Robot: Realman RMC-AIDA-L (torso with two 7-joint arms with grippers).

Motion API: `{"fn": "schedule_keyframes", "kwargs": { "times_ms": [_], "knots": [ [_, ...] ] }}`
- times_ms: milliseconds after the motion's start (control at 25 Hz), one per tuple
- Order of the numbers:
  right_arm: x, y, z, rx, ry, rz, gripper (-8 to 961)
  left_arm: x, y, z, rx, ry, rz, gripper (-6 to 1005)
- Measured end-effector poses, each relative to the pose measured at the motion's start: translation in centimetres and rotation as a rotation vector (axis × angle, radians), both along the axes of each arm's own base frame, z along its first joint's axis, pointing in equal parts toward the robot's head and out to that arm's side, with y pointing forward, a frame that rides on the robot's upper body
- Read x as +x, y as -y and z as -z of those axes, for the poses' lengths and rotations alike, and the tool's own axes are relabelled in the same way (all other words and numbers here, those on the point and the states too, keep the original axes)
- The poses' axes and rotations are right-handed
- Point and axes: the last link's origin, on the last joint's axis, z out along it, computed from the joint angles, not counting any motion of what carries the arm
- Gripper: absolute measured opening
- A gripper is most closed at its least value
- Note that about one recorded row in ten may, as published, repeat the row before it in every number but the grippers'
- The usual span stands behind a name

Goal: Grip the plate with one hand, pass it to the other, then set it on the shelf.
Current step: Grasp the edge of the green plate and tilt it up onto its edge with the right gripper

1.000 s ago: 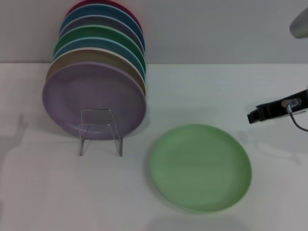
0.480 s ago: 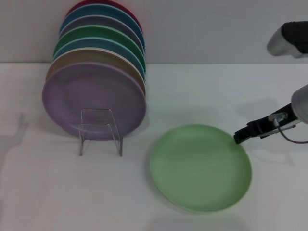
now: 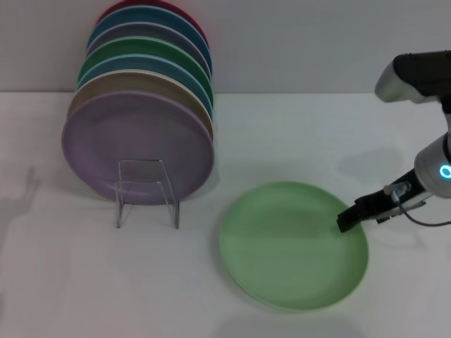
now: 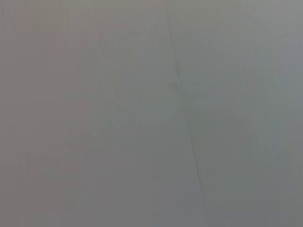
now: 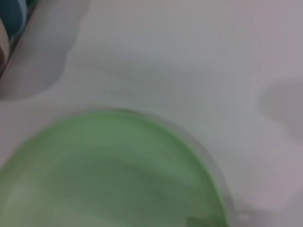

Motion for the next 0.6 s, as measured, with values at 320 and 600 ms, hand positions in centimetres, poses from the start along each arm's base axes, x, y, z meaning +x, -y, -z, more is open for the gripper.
{"fn": "schedule_keyframes", "kwargs": {
  "times_ms": [320, 600],
  "knots": [
    [0.21, 0.06, 0.73, -0.019, 0.011, -0.001, 728, -0.03, -0.01, -0.06, 0.000, -0.001, 0.000, 807],
    [0.71, 0.00, 1.17, -0.023, 0.012, 0.014, 726, -0.02, -0.01, -0.06, 0.001, -0.001, 0.000, 808]
  ]
}}
